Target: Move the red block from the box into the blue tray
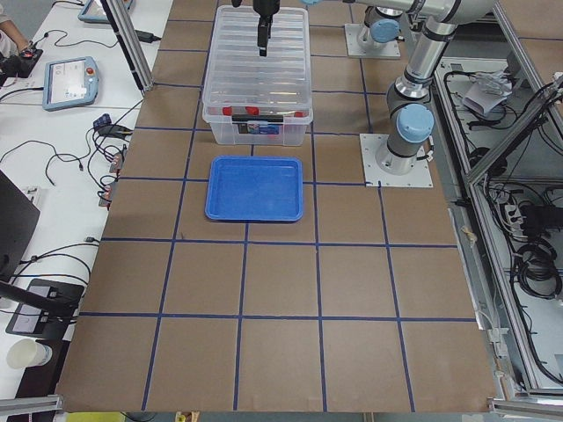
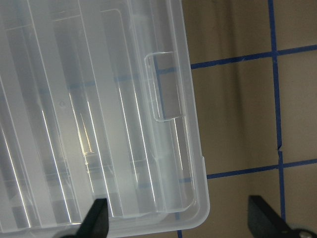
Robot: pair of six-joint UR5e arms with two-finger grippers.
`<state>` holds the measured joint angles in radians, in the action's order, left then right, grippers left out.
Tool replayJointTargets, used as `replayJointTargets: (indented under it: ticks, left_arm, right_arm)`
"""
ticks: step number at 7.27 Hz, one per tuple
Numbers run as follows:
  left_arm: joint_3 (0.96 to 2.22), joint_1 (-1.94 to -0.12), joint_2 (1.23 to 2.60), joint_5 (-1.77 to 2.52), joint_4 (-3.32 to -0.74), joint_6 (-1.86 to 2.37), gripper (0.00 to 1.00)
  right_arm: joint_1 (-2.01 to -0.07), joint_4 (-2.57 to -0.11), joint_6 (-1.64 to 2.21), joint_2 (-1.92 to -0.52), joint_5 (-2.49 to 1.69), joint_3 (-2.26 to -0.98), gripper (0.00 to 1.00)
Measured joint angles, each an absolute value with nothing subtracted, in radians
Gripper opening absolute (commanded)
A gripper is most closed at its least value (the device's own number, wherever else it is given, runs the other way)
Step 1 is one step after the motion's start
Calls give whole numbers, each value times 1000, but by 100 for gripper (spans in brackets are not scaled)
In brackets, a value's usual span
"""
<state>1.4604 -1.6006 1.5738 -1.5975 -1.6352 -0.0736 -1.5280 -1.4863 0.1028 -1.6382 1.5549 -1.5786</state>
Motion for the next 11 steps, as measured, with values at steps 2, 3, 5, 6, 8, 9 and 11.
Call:
replayJointTargets:
  ticks: [2,3,5,6,8,9,11]
  left_arm:
    - [1460,-1600,1574,-1592,-1635,-73,100]
    - [1460,-1600,1574,-1591,-1635,-72,100]
    - [1461,-1602,1575,-1591,-1635,-72,100]
    - [1461,-1603,1575,-1591,-1634,-72,100]
    - [1461,-1601,1576,-1591,-1634,-72,100]
    - [1460,-1600,1578,-1591,-1633,-72,100]
    - [1461,-1598,1575,-1591,-1633,-71,100]
  right_arm:
    - [-1529,-1485,104,-1638,1555,-1581,100]
    - [-1530,-1487,104,-1638,1554,-1582,100]
    - [-1528,-1495,105,-1636,1550,-1582,100]
    - [-1526,-1501,104,-1634,1550,-1582,100]
    - [-1523,-1534,103,-1626,1542,-1586,100]
    - [-1522,-1556,100,-1617,1544,-1590,100]
    - [-1498,-1588,76,-1562,1551,-1595,100]
